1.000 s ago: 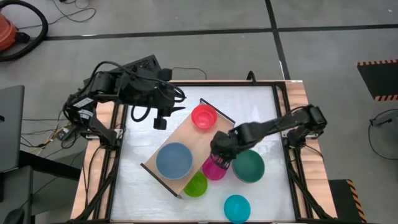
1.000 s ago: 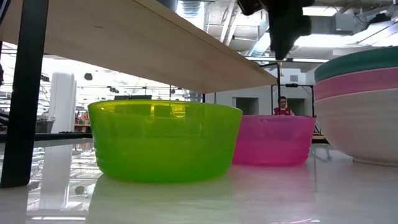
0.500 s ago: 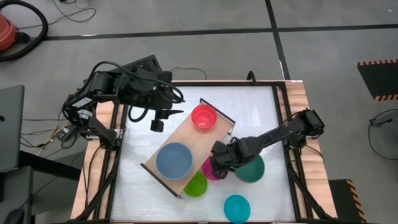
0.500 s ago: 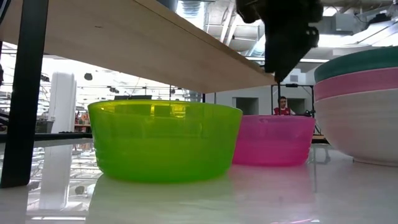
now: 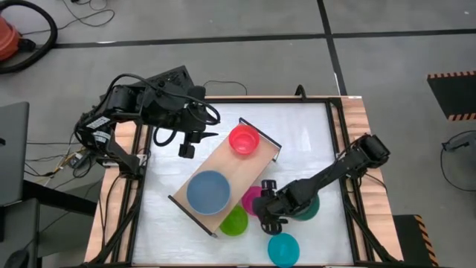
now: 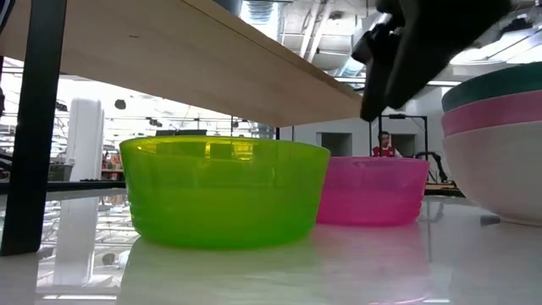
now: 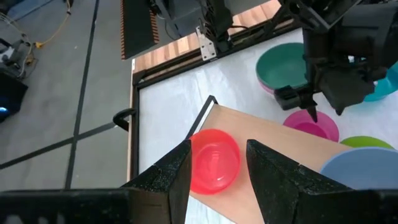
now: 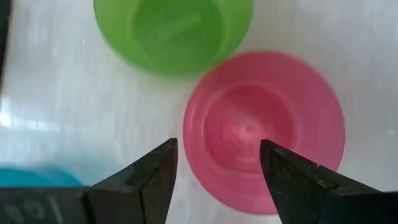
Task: Place and stack bowls onto a shelf
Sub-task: Stack the pink bowl onto the orange bowl on the shelf
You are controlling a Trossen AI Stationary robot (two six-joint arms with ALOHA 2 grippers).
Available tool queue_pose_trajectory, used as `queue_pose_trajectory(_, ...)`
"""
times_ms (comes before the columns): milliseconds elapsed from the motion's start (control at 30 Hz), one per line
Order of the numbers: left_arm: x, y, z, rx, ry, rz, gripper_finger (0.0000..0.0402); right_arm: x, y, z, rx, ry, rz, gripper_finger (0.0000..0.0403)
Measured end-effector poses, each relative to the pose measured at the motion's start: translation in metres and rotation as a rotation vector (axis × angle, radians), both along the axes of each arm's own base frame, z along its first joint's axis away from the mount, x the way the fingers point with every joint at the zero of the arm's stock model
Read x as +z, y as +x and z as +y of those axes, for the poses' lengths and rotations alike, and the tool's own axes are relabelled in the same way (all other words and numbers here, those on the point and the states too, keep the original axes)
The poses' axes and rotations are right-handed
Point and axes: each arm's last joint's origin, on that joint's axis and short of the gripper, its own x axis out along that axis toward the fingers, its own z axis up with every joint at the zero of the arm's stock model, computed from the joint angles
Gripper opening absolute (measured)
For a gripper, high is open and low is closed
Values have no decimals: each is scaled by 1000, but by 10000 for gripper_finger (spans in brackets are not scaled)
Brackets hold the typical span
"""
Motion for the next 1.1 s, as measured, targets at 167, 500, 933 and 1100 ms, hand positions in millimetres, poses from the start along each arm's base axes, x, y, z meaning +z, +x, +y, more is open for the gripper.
queue_pose_trajectory(167, -2, -1, 0, 1, 1, 18, 139, -10, 4, 3, 99, -31, 21, 254)
queue_pose_trajectory(500, -3, -2, 0, 2, 22, 38, 139, -35, 15, -1, 127, -39, 73, 246)
queue_pose_trajectory(933, -3, -2, 1, 4, 23, 42, 139, -46, 14, 2, 166, -23, 132, 133)
queue_pose_trajectory(1100, -3, -2, 1, 4, 23, 43, 139, -46, 12, -4, 112, -28, 181, 23)
